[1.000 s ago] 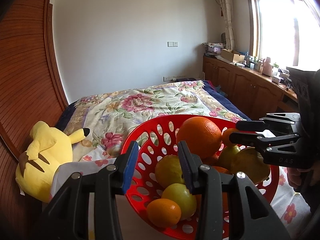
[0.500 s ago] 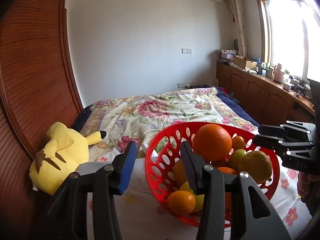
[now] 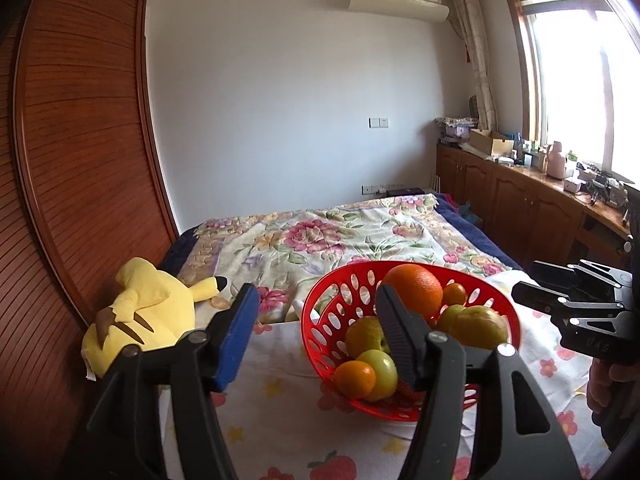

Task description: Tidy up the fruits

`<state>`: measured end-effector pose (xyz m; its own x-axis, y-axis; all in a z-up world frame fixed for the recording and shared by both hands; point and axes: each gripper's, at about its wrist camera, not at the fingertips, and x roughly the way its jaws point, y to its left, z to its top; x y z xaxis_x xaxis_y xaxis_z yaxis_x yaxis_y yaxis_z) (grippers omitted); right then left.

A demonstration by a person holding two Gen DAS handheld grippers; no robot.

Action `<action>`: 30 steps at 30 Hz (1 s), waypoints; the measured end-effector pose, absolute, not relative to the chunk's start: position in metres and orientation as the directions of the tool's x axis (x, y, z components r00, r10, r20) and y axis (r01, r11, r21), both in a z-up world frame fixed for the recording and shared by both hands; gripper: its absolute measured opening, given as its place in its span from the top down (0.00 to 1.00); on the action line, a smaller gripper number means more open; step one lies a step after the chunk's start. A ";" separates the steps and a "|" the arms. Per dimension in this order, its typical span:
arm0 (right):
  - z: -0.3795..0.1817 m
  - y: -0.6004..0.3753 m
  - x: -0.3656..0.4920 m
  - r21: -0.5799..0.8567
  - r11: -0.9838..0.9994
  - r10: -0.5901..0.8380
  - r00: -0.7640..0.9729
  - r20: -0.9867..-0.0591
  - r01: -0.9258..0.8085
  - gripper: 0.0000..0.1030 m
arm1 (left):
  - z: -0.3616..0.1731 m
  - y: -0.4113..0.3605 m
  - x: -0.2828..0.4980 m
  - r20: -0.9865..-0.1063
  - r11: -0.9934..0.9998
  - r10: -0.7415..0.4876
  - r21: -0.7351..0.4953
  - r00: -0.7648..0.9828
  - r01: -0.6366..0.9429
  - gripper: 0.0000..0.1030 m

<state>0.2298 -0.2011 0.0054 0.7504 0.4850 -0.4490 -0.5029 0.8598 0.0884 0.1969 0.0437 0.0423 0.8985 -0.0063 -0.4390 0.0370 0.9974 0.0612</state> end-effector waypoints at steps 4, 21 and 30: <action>0.018 -0.211 0.210 0.095 0.878 0.464 0.786 -0.408 -0.469 0.41 | 0.052 0.041 0.178 -0.416 0.998 -0.011 0.051 0.909 0.036 0.31; 0.051 -0.230 0.127 0.075 0.948 0.316 0.903 -0.291 -0.308 0.00 | 0.064 0.024 0.107 -0.380 0.997 0.006 0.069 0.925 0.022 0.17; 0.057 -0.240 0.095 0.088 0.956 0.293 0.914 -0.281 -0.280 0.00 | 0.063 0.017 0.074 -0.396 0.998 -0.007 0.055 0.918 0.032 0.17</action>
